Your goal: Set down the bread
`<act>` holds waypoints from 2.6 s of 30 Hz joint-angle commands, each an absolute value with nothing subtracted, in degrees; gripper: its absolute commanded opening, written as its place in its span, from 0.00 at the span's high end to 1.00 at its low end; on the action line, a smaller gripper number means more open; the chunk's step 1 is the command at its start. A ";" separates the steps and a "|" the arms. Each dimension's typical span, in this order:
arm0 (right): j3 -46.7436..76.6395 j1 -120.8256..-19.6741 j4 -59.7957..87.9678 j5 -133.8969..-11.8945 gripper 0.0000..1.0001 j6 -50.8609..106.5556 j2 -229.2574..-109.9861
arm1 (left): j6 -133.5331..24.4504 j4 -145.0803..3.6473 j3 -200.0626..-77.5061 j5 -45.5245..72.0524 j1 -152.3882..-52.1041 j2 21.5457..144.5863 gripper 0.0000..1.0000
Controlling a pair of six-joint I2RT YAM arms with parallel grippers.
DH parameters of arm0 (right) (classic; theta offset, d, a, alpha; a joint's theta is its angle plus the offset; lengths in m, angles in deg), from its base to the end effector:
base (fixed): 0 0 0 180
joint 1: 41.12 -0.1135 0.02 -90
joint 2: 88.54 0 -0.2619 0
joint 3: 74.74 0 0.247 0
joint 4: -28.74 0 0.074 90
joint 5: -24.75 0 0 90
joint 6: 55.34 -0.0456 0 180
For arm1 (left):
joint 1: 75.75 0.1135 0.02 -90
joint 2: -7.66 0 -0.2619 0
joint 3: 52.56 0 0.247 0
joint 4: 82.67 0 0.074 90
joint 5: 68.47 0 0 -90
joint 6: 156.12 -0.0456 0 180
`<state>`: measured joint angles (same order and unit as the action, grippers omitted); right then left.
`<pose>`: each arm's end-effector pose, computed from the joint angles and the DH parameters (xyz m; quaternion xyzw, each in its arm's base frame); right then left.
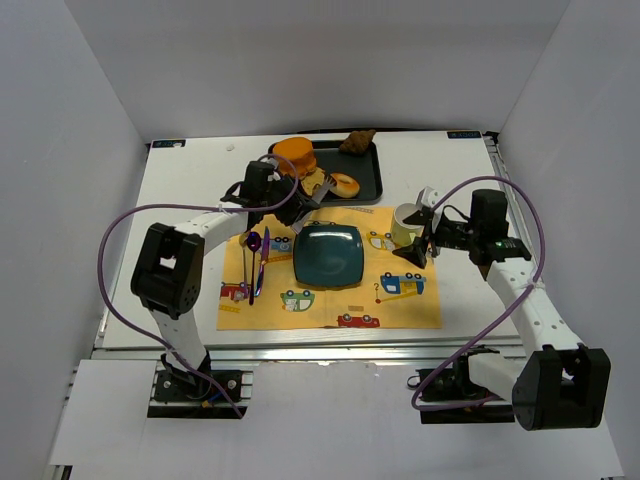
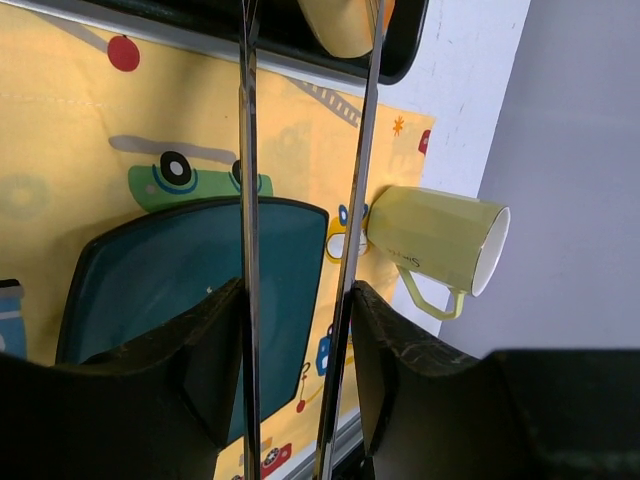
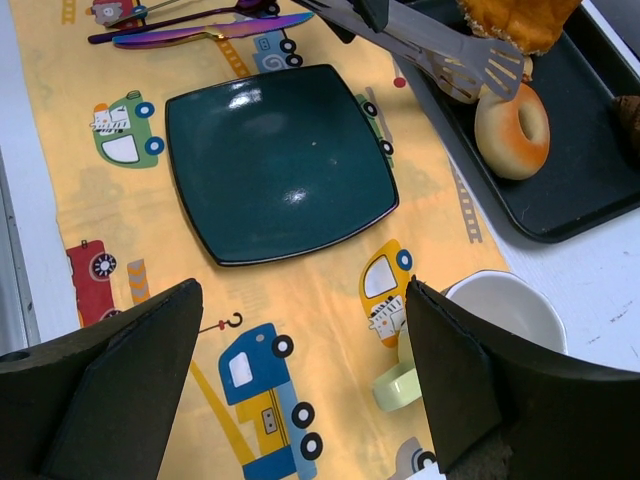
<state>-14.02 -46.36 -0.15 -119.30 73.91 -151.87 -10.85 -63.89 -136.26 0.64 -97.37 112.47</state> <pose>0.2308 0.0582 0.2836 -0.4997 0.6353 0.2518 0.5322 0.3722 -0.1650 0.2030 -0.1844 0.8750 -0.3876 0.2241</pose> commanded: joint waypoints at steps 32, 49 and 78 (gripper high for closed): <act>-14.19 -44.99 -1.01 -121.97 0.13 76.88 -150.36 | -20.16 -56.79 -121.05 -7.47 -97.63 87.08 1.00; -13.13 -44.99 -2.20 -122.82 0.12 76.68 -151.65 | -25.34 -48.21 -107.42 -6.85 -97.54 72.03 0.52; -8.23 -55.27 11.00 -86.71 0.11 51.30 -159.66 | -70.16 -63.15 -101.40 33.91 -76.47 73.85 1.00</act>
